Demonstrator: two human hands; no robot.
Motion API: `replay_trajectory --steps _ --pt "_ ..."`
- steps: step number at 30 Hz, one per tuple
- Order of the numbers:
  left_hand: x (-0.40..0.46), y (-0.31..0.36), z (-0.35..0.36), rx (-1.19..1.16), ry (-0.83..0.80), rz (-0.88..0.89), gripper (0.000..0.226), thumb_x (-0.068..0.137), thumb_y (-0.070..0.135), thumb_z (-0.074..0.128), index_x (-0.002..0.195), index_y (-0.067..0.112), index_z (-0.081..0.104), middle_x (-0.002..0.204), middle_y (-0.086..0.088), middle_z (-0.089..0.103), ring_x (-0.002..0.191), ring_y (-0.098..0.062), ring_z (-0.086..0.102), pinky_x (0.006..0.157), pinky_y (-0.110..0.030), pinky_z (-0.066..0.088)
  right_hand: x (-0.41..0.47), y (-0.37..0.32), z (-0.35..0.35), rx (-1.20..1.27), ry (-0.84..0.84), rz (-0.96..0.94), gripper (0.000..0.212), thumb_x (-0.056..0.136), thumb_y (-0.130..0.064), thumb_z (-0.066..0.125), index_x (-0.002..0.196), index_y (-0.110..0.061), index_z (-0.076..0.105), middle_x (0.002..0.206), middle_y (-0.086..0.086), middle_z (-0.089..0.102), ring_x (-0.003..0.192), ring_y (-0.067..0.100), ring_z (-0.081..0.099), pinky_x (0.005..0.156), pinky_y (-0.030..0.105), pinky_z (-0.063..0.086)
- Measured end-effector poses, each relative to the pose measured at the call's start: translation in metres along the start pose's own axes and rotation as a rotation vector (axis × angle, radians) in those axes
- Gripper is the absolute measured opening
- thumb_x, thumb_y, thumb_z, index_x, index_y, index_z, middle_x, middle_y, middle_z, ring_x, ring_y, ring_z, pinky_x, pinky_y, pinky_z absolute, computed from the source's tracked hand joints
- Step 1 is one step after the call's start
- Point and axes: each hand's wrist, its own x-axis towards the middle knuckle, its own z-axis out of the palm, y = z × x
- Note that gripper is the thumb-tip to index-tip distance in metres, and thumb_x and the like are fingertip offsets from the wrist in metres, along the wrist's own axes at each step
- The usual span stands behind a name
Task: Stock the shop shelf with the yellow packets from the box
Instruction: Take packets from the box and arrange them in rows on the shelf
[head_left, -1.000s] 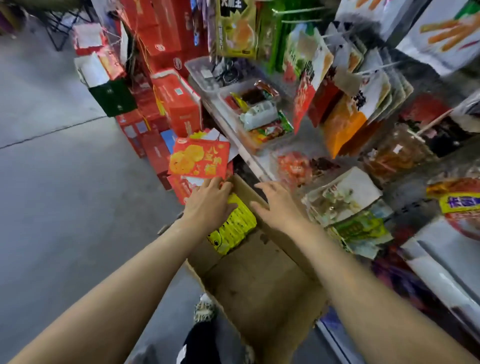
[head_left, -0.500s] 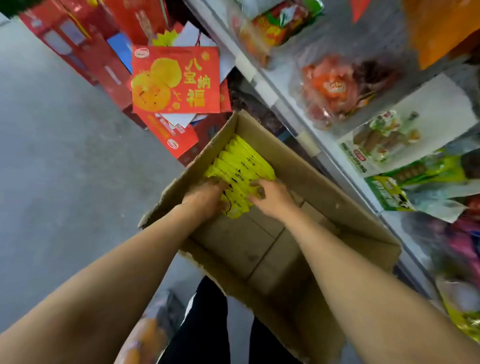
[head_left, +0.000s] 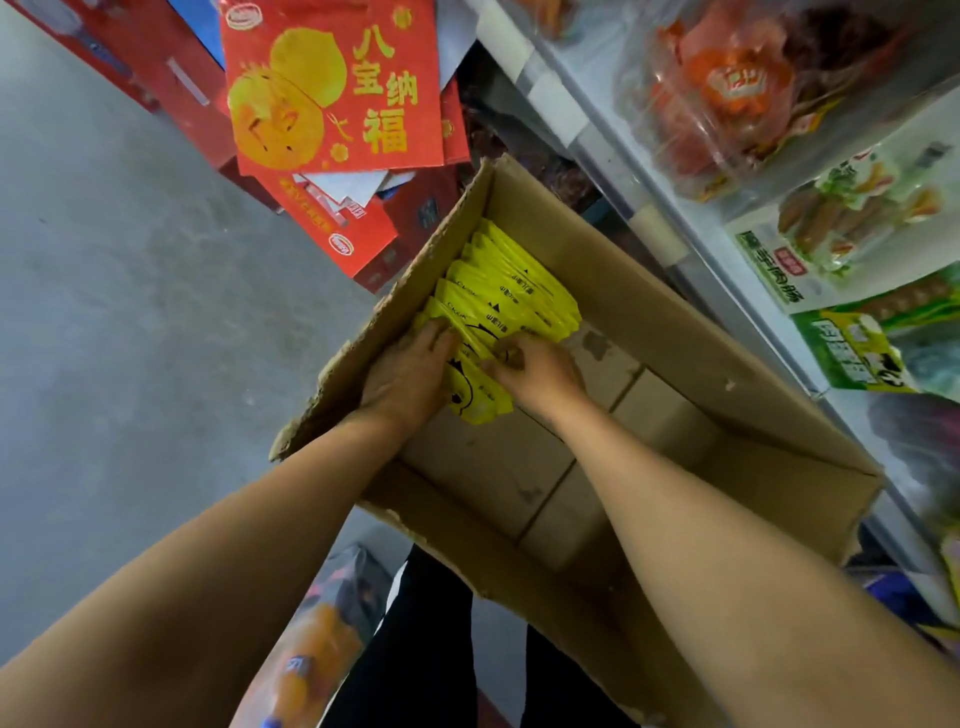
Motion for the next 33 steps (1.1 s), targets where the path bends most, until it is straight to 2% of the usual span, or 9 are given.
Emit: replay_trajectory --steps 5,10,13,15,18,21,24,28,33 --pt "-0.002 0.000 0.001 0.178 0.026 0.055 0.036 0.093 0.027 0.052 0.129 0.022 0.053 0.131 -0.004 0.049 0.125 -0.029 0.036 0.099 -0.036 0.032 0.002 -0.002 0.014 -0.017 0.017 0.062 0.032 0.081 -0.051 0.073 0.101 -0.027 0.073 0.103 -0.003 0.071 0.099 0.021 0.065 0.074 0.028 0.045" --pt "-0.007 -0.005 0.006 0.230 -0.078 0.091 0.029 0.082 0.040 0.067 0.106 0.024 0.070 0.121 0.001 0.049 0.124 -0.027 0.033 0.101 -0.036 0.027 0.002 0.006 0.026 -0.021 0.060 0.072 0.019 0.091 -0.038 0.064 0.096 -0.021 0.071 0.106 0.010 0.069 0.102 0.033 0.063 0.073 0.029 0.042" --pt "-0.007 -0.009 0.004 0.041 -0.195 0.122 0.021 0.078 0.035 0.074 0.094 0.023 0.066 0.119 0.003 0.050 0.122 -0.024 0.041 0.089 -0.030 0.034 -0.008 0.018 0.027 0.052 0.054 0.039 0.012 0.097 -0.035 0.054 0.097 -0.023 0.059 0.104 0.013 0.065 0.101 0.035 0.060 0.074 0.034 0.043" --pt "-0.007 -0.008 0.003 -0.100 -0.307 0.113 0.022 0.081 0.031 0.074 0.085 0.020 0.055 0.096 0.004 0.054 0.104 -0.023 0.055 0.071 -0.027 0.035 -0.018 0.026 0.022 0.055 0.062 0.028 0.015 0.101 -0.033 0.047 0.104 -0.019 0.053 0.101 0.017 0.064 0.096 0.037 0.060 0.073 0.037 0.044" --pt "-0.010 -0.001 0.001 -0.188 -0.377 0.161 0.029 0.085 0.031 0.072 0.082 0.020 0.045 0.072 0.011 0.043 0.082 -0.019 0.050 0.059 -0.030 0.027 -0.031 0.038 0.008 0.009 0.105 0.036 0.021 0.104 -0.031 0.038 0.121 -0.021 0.047 0.106 0.018 0.065 0.097 0.038 0.062 0.073 0.036 0.042" --pt "-0.015 0.010 -0.007 -0.271 -0.409 0.186 0.027 0.088 0.031 0.069 0.085 0.018 0.046 0.075 0.009 0.045 0.080 -0.016 0.047 0.057 -0.030 0.029 -0.044 0.047 -0.009 -0.033 0.176 0.041 0.023 0.104 -0.031 0.037 0.124 -0.023 0.047 0.115 0.014 0.067 0.104 0.037 0.062 0.075 0.036 0.039" --pt "-0.026 0.020 -0.022 -0.373 -0.434 0.221 0.022 0.088 0.031 0.069 0.093 0.017 0.052 0.087 0.002 0.053 0.085 -0.019 0.051 0.068 -0.033 0.037 -0.056 0.057 -0.030 0.069 0.236 0.038 0.023 0.102 -0.035 0.047 0.116 -0.019 0.056 0.109 0.012 0.069 0.103 0.034 0.063 0.076 0.036 0.042" --pt "-0.045 0.038 -0.045 -0.537 -0.483 0.244 0.027 0.091 0.028 0.068 0.114 0.016 0.059 0.113 -0.003 0.063 0.106 -0.022 0.060 0.094 -0.040 0.048 -0.083 0.073 -0.057 0.394 0.292 0.054 0.054 0.075 -0.062 0.071 0.108 -0.020 0.063 0.104 0.003 0.070 0.098 0.024 0.066 0.086 0.040 0.052" --pt "-0.081 0.087 -0.073 -0.668 -0.544 0.179 0.057 0.067 0.062 0.076 0.114 0.032 0.066 0.125 0.007 0.065 0.116 -0.012 0.061 0.104 -0.043 0.045 -0.136 0.109 -0.080 0.558 0.308 0.030 0.044 0.070 -0.037 0.087 0.104 -0.021 0.066 0.098 -0.002 0.074 0.091 0.016 0.071 0.088 0.041 0.056"
